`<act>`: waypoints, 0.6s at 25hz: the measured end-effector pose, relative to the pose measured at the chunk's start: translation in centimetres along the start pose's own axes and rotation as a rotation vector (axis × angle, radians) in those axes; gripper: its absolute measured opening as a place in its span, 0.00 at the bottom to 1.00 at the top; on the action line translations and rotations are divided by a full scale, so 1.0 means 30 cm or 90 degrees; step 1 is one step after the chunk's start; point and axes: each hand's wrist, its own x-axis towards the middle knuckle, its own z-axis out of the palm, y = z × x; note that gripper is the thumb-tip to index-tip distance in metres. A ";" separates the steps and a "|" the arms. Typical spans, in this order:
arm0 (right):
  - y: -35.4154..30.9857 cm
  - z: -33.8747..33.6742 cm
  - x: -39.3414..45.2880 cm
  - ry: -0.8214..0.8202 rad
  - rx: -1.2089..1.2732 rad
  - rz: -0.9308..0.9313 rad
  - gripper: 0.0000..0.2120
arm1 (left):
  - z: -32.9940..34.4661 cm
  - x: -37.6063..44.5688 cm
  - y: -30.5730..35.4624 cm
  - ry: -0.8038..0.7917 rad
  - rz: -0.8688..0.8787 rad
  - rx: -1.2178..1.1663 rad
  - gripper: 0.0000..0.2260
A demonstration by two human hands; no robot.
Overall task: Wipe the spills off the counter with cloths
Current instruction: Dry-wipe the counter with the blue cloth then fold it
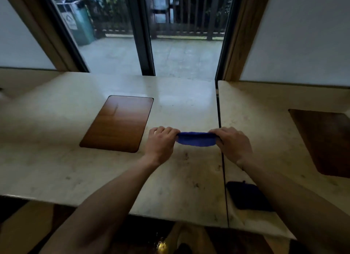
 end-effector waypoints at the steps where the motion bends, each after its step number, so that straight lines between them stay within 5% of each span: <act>1: -0.022 0.006 -0.023 -0.002 -0.005 -0.001 0.15 | -0.011 -0.044 -0.006 0.007 -0.010 0.004 0.08; 7: -0.115 0.011 -0.183 -0.077 -0.030 -0.005 0.18 | -0.045 -0.252 0.029 -0.064 -0.030 0.028 0.07; 12: -0.150 -0.022 -0.240 0.009 -0.065 0.015 0.17 | -0.060 -0.260 0.060 -0.065 -0.035 -0.009 0.06; 15: -0.188 0.038 -0.387 -0.045 -0.056 0.078 0.17 | -0.007 -0.351 0.082 -0.172 0.012 -0.054 0.09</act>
